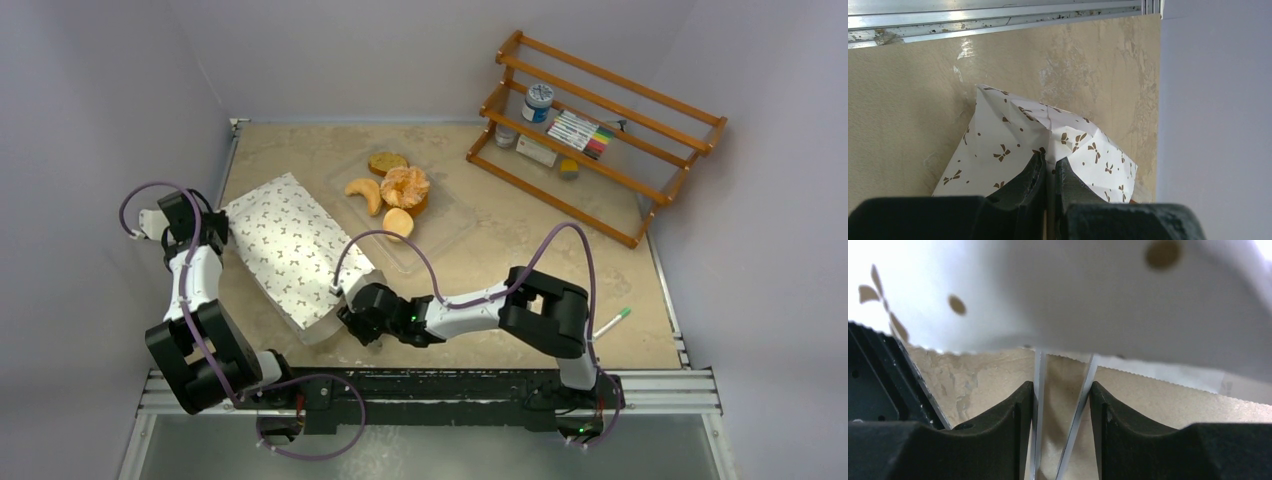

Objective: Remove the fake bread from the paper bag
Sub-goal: Take out the fake bread from the paper bag.

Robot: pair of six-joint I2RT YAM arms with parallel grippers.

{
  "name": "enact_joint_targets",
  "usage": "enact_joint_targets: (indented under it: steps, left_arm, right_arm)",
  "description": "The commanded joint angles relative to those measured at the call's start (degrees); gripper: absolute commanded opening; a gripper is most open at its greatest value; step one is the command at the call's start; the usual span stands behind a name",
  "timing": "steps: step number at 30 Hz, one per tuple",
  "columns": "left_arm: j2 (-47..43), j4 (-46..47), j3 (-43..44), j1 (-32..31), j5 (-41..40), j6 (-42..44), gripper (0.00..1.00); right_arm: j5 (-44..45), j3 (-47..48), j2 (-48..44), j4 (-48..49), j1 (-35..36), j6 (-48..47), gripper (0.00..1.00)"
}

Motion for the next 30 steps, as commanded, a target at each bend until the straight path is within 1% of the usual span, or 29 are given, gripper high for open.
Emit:
enact_joint_targets:
  steps: [1, 8, 12, 14, 19, 23, 30]
  left_arm:
    - [-1.08, 3.61, -0.13, -0.25, 2.01, -0.83, 0.00]
    - [-1.16, 3.85, -0.86, -0.59, 2.30, -1.05, 0.00]
    - [-1.48, 4.13, -1.67, -0.87, 2.23, -1.19, 0.00]
    - [-1.42, 4.13, -1.61, -0.87, 2.19, -1.23, 0.00]
    - [-1.36, 4.29, -1.66, -0.87, 2.02, -1.73, 0.00]
    - [-1.80, 4.42, -1.95, -0.87, 1.39, -3.01, 0.00]
    - [-2.81, 7.00, -4.53, -0.87, -0.35, -8.82, 0.00]
  right_arm:
    - [1.96, 2.67, 1.79, -0.77, 0.01, -3.56, 0.46]
    - [1.45, 4.29, 4.06, -0.24, -0.83, -5.68, 0.47]
    - [0.92, 5.79, 5.82, -0.33, -1.39, -6.45, 0.45]
    - [1.05, 6.28, 6.06, -0.58, -1.49, -6.72, 0.40]
    - [1.27, 5.45, 4.21, -1.52, -1.49, -6.59, 0.13]
    - [3.14, 4.78, 1.44, -3.82, -1.41, -5.75, 0.00]
    - [2.49, 3.79, -3.40, -10.18, -1.32, -3.73, 0.00]
